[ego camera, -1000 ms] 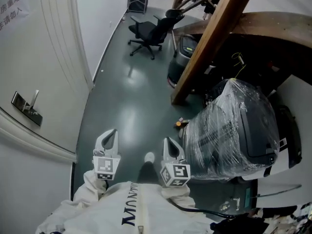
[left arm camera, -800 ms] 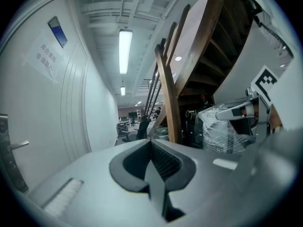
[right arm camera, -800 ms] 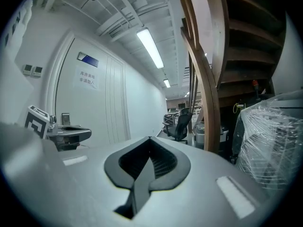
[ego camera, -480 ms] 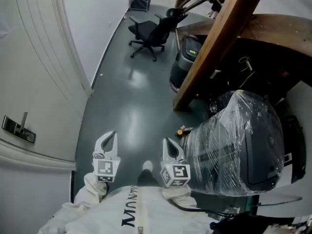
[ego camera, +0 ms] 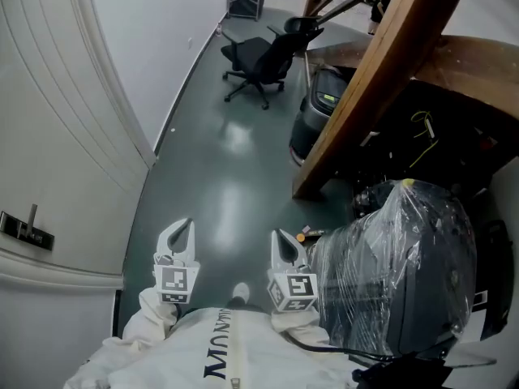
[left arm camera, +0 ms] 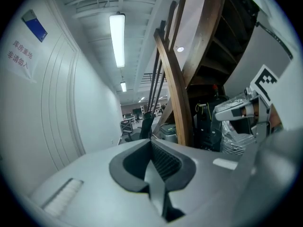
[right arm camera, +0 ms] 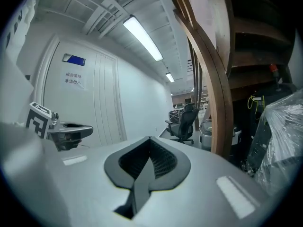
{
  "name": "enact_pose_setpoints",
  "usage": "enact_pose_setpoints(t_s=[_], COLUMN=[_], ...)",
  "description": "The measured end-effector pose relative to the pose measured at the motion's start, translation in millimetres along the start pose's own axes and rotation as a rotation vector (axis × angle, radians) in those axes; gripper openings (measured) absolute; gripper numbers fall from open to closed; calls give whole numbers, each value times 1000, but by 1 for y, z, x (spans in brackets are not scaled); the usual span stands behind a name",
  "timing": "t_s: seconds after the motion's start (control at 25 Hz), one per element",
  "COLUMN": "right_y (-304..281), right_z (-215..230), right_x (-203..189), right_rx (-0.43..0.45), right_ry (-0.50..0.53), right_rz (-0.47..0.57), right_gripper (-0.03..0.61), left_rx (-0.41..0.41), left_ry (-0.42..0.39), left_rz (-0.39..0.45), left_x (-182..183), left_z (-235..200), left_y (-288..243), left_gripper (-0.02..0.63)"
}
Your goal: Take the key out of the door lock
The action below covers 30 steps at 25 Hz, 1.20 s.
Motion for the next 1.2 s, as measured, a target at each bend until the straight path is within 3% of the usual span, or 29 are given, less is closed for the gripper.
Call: enact_pose_setpoints(t_s=[0.24,0.52,0.76,1.2], right_y=[-37,-84,-125,-171], right_z=[12,-25,-87,-250], right_x=[-4,-16,-23,-40], right_rx=[62,220,385,741], right_ry=[-13,-26,-15,3], right_rz=[-15,-57,-77,-115], right_gripper=[0,0,0,0], left_rx=[63,210,380,738], left_ry=[-1,-11,-15,-28], left_rz=[-33,-67,-92,-118], left_x=[-7,-14,-23,-29], left_z=[-7,-45,-96,-188], left_y=[-14,5,45,163], left_gripper=[0,0,0,0])
Point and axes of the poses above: the fingertips, and each gripper's own axes: y backward along the fingers, z to its right, x out of its top, the point moved 4 cm from there along y, backward along the fingers, and after that the axes turned 14 degrees about z, right-handed, at the moved point
